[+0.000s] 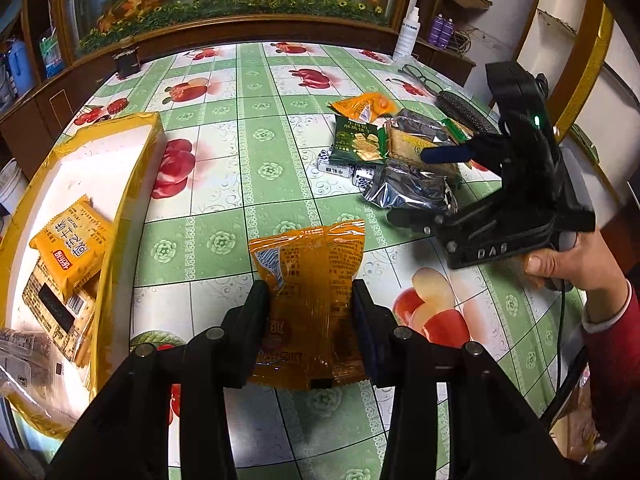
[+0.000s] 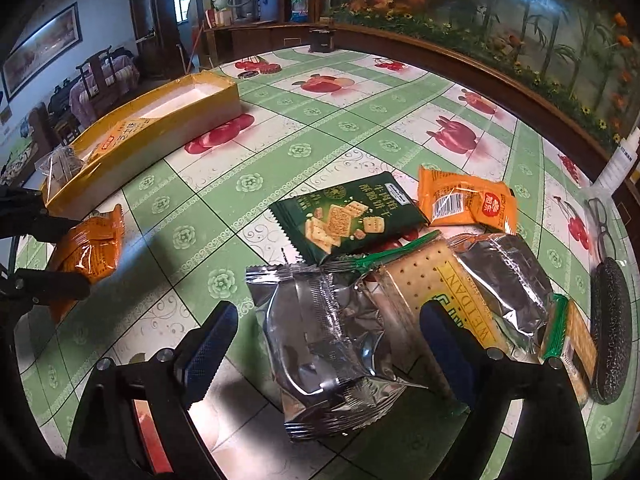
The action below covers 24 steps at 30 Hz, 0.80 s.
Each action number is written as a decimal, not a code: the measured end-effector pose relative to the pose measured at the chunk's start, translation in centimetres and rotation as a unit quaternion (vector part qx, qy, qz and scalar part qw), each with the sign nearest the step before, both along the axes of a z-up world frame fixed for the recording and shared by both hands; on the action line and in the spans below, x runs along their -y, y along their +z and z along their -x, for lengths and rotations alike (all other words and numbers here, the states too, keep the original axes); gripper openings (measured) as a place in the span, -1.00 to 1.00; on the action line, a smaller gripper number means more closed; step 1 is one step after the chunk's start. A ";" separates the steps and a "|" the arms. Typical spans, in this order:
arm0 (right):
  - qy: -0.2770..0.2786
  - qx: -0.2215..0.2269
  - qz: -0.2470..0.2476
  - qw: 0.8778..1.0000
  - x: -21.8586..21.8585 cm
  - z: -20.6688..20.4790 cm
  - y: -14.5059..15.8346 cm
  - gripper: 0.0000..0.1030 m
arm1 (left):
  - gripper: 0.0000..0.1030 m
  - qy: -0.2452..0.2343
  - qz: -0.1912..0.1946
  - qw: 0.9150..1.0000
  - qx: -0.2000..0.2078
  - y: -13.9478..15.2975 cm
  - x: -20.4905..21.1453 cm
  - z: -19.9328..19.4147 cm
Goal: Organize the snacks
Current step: 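Carry the orange pouch and silver foil bag over the white tray with both tools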
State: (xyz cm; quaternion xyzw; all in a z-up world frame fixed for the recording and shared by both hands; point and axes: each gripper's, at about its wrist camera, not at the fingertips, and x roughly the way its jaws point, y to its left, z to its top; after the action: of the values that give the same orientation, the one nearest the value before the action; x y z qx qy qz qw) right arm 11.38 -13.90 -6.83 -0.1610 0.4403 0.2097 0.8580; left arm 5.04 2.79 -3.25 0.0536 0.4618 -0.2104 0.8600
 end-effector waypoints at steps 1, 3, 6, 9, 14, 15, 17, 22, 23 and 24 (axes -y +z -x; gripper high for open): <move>0.002 0.002 0.014 1.000 -0.3 0.3 -0.1 0.83 | -0.25 0.001 0.000 1.000 0.000 0.0 0.0 0.0; 0.016 -0.011 0.009 1.000 -0.8 1.2 -0.4 0.76 | -0.25 0.001 0.002 1.000 0.001 0.0 -0.1 0.1; 0.024 -0.022 -0.014 0.999 -1.0 1.9 -0.9 0.77 | -0.25 0.004 0.005 1.000 -0.001 -0.1 -0.2 0.1; 0.008 -0.029 -0.018 0.999 -1.0 0.9 -1.4 0.74 | -0.25 0.006 0.003 1.000 -0.002 -0.1 -0.1 0.1; -0.032 -0.026 -0.039 0.998 -0.6 -0.4 -0.9 0.31 | -0.25 0.012 0.000 1.000 0.007 0.3 -0.3 0.4; -0.036 -0.032 -0.046 0.998 -0.5 -0.4 -0.8 0.29 | -0.24 0.014 -0.001 1.000 0.010 0.4 -0.4 0.4; -0.042 -0.034 -0.057 0.997 -0.3 0.0 -0.6 0.23 | -0.24 0.020 -0.002 1.000 0.016 0.6 -0.6 0.4; -0.067 -0.011 -0.131 0.989 0.9 2.2 1.6 0.22 | -0.24 0.028 0.001 0.999 0.031 1.3 -0.9 0.7; -0.069 -0.003 -0.147 0.987 1.1 2.6 2.3 0.22 | -0.24 0.031 0.000 0.999 0.033 1.4 -0.9 0.7; -0.071 0.002 -0.165 0.984 1.3 2.9 2.9 0.22 | -0.24 0.036 -0.003 0.999 0.038 1.6 -1.0 0.8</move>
State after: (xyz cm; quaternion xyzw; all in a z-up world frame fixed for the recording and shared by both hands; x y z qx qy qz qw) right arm 8.45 -15.17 -3.88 0.0138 0.4083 0.2174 0.8865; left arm 4.27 3.81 -1.60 0.0480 0.4307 -0.1760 0.8839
